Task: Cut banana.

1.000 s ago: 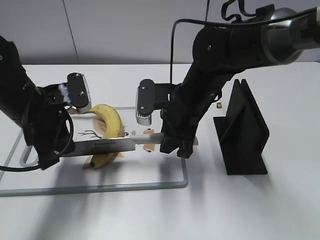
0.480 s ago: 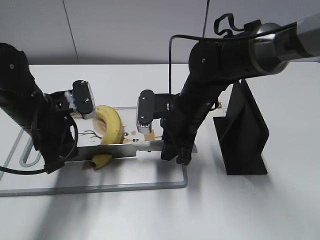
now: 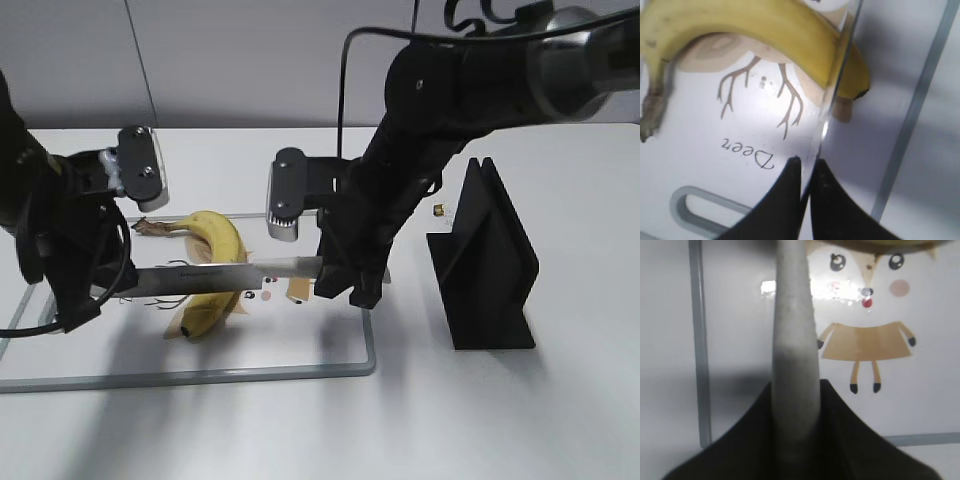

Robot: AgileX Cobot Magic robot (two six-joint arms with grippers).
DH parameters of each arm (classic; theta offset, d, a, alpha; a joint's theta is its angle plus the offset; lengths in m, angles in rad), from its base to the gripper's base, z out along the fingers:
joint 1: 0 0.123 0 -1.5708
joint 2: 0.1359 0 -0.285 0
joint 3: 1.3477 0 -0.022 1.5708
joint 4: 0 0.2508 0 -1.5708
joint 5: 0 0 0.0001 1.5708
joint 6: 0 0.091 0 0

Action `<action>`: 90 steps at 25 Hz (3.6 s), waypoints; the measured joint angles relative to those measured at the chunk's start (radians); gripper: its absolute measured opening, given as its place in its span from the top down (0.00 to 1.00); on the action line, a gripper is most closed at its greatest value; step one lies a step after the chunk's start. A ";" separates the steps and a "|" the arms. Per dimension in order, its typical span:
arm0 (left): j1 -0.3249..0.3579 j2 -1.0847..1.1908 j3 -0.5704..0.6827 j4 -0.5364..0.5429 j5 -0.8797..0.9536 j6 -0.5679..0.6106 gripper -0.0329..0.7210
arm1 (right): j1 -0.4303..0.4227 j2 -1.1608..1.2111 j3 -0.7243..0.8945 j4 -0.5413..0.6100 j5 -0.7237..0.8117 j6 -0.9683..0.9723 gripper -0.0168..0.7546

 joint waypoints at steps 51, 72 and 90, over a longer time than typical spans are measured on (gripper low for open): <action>0.309 -1.000 0.185 0.179 0.474 -0.859 0.17 | -0.005 -0.527 0.061 -0.204 0.262 1.384 0.77; 0.309 -1.650 0.440 0.203 0.442 -0.968 0.18 | -0.228 -0.625 0.199 -0.344 0.302 1.548 0.77; 0.309 -1.650 0.445 0.214 0.416 -1.002 0.18 | -0.228 -0.522 0.247 -0.353 0.222 1.545 0.77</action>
